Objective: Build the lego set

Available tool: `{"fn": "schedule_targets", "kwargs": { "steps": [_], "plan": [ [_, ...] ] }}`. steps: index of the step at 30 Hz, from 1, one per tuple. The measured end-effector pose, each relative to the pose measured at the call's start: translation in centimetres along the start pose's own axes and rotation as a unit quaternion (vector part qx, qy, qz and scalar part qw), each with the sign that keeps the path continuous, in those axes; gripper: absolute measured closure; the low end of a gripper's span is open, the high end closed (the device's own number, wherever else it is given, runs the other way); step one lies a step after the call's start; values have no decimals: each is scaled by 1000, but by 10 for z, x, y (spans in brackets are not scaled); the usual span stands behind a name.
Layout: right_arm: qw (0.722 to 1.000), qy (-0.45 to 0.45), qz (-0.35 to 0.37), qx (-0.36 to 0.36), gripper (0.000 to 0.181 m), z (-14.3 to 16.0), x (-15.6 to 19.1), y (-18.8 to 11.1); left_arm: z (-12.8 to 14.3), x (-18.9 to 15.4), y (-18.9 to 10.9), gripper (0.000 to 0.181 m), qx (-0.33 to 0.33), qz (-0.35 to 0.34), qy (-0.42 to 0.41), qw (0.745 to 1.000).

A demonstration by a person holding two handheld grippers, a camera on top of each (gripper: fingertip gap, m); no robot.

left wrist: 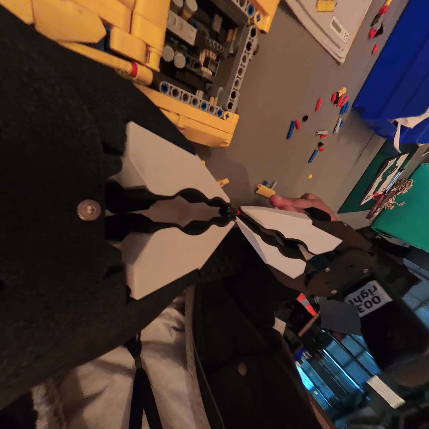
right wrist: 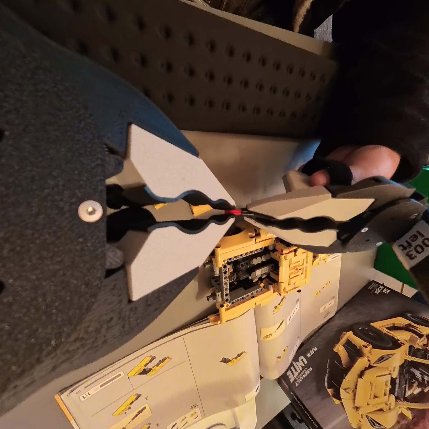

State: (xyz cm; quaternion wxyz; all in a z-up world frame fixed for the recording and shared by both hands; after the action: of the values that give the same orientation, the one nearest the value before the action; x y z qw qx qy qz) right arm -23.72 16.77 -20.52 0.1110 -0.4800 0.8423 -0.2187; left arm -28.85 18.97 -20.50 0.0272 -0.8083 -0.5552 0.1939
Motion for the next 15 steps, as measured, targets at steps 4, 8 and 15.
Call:
{"fn": "schedule_targets", "kwargs": {
  "steps": [4, 8, 15],
  "plan": [
    [1000, 9, 2, 6, 178, 2, -1, 3, 2, 3, 1, 174, -10, 10, -38, 999],
    [1000, 21, 0, 17, 178, 7, -3, 5, 5, 5, 4, 174, 3, -9, -23, 1000],
    [998, 51, -21, -26, 178, 0, -4, 1, -2, 2, 0, 174, -4, -13, 14, 1000]
  ]
}}
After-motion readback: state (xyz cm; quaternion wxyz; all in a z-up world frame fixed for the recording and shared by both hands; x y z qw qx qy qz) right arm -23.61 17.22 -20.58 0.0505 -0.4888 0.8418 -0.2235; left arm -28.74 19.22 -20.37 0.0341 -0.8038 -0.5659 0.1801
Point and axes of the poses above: each gripper's, where its closed fingertips meet, y out along the fingers, z out of its underside, x = y × z across the jaws, the point moved 3 cm from there along -y, back along the fingers, and after that the axes turned 15 degrees about y, right-handed, at the moved point
